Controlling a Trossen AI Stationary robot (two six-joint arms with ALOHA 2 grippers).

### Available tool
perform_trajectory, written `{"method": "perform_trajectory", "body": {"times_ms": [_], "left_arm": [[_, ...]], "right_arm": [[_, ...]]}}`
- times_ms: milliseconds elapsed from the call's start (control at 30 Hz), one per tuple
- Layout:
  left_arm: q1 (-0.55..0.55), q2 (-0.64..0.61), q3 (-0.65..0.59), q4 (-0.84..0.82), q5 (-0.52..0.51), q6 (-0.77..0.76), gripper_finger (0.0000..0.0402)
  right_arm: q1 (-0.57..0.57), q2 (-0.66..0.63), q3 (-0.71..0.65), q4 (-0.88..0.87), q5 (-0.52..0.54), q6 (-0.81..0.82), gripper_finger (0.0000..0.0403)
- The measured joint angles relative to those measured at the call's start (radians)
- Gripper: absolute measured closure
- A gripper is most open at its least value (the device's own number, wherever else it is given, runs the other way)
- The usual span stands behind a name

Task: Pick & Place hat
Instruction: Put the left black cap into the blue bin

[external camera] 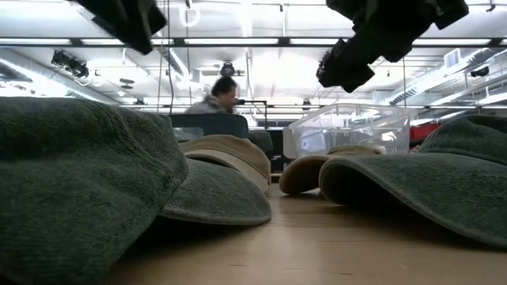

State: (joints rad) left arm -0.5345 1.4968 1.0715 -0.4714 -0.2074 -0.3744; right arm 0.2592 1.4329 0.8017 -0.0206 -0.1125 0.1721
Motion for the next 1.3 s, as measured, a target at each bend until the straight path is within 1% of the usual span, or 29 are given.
{"method": "perform_trajectory", "body": {"times_ms": [133,200,267,500,567,633,700,833,867,1067,1300], "left_arm": [[-0.016,0.088,-0.016,0.072,-0.009,0.0,0.0209],[-0.016,0.134,-0.019,0.081,-0.009,-0.001,0.0203],[-0.017,0.182,-0.017,0.132,-0.009,0.0,0.0199],[-0.021,0.284,-0.017,0.172,-0.012,-0.022,0.0199],[-0.026,0.292,-0.016,0.175,-0.014,-0.024,0.0211],[-0.026,0.294,-0.016,0.177,-0.019,-0.023,0.0235],[-0.026,0.289,-0.017,0.175,-0.023,-0.027,0.0272],[-0.028,0.283,0.004,0.155,-0.017,-0.034,0.0368],[-0.03,0.282,0.013,0.151,-0.016,-0.04,0.0383],[-0.052,0.239,0.099,0.114,0.001,-0.052,0.0388],[-0.059,0.144,0.235,-0.031,-0.017,-0.057,0.039]], "right_arm": [[0.001,0.011,0.005,-0.003,0.0,0.003,0.0207],[0.001,0.011,0.005,-0.011,0.0,0.001,0.0207],[0.001,0.008,0.006,-0.032,0.0,-0.001,0.0207],[0.001,0.006,0.006,-0.059,0.0,0.003,0.0207],[0.001,0.006,0.006,-0.066,0.0,0.003,0.0207],[0.001,0.006,0.006,-0.065,0.0,0.003,0.0207],[0.001,0.006,0.006,-0.065,0.0,-0.005,0.0207],[0.001,0.006,0.006,-0.065,0.0,-0.007,0.0207],[0.001,0.006,0.006,-0.065,0.0,-0.007,0.0207],[0.001,0.005,0.006,-0.063,0.0,-0.006,0.0207],[0.001,0.005,0.006,-0.052,0.0,-0.003,0.0207]]}}
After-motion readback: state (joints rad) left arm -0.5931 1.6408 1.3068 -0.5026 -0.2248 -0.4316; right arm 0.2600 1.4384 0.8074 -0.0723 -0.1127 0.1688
